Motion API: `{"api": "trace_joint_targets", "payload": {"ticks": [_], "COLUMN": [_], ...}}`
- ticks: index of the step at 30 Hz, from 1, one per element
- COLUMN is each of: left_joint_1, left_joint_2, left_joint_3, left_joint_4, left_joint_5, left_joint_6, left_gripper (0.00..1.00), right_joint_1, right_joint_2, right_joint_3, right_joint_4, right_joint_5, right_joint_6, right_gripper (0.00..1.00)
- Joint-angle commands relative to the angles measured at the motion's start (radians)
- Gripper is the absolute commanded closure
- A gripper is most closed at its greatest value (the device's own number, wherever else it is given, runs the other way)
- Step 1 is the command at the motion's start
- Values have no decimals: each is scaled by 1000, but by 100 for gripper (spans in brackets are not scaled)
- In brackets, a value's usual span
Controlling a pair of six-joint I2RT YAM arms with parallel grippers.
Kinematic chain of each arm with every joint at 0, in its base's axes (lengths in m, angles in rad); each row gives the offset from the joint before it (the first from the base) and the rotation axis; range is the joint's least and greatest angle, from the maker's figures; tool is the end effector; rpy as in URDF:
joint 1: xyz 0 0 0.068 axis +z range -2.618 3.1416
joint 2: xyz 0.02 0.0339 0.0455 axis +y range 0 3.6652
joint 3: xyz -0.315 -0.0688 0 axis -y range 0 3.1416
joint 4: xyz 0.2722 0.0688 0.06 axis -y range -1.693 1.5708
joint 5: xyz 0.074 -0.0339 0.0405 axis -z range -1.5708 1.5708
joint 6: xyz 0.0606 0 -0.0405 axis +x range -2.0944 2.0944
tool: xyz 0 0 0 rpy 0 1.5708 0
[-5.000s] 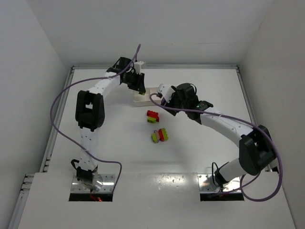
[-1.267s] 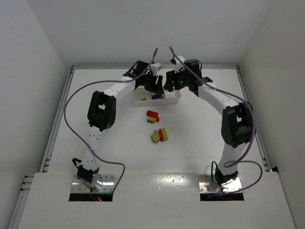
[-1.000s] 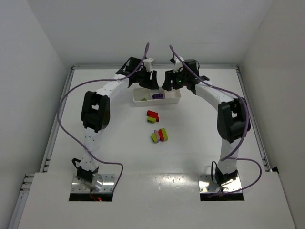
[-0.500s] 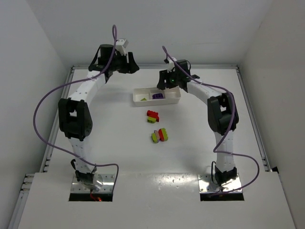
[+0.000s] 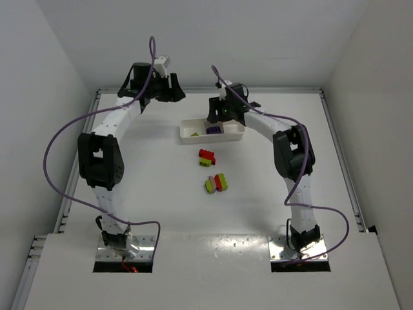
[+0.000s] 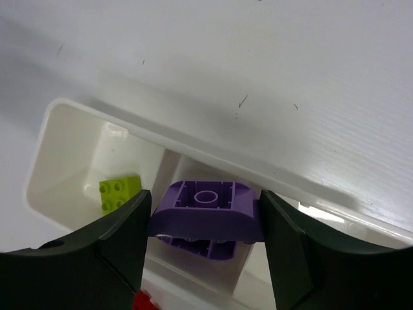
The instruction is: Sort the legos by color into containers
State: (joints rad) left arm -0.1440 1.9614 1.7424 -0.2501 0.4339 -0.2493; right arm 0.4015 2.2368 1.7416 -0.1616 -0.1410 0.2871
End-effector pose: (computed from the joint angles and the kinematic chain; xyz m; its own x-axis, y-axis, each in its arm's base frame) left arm 0.5245 -0.1018 0.3459 -0.5573 -0.1454 -0.8175 0.3754 0.8340 -0.4043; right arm 0.5386 0.2379 0.2028 -0.6776 0.0169 -0.7352 -0.3102 0.8999 0.3066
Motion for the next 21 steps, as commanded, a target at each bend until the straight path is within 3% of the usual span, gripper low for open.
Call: {"api": "trace_joint_targets", "payload": {"ticks": [1, 10, 14, 15, 17, 21], "left_joint_1": [9, 20, 20, 20, 20, 20], "left_joint_2": [-27, -36, -45, -45, -45, -36], "left_joint_3": [-20, -40, -49, -49, -49, -49], "left_joint_4": [26, 26, 26, 26, 26, 26], "left_joint_5": [9, 19, 19, 19, 19, 19], "left_joint_6": [-13, -13, -13, -13, -13, -13], "left_gripper": [32, 32, 32, 32, 32, 32], "right_joint_1": [3, 3, 3, 13, 13, 13], "right_joint_2": [15, 58, 78, 78, 87, 87], "right_joint_3": [41, 50, 59, 59, 68, 68], "right_joint_4": [8, 17, 17, 17, 17, 17], "right_joint_5": [35, 35, 35, 35, 35, 35], "right_joint_6": [56, 86, 95, 95, 95, 95], "right_gripper": [100, 99, 85, 77, 74, 47]}}
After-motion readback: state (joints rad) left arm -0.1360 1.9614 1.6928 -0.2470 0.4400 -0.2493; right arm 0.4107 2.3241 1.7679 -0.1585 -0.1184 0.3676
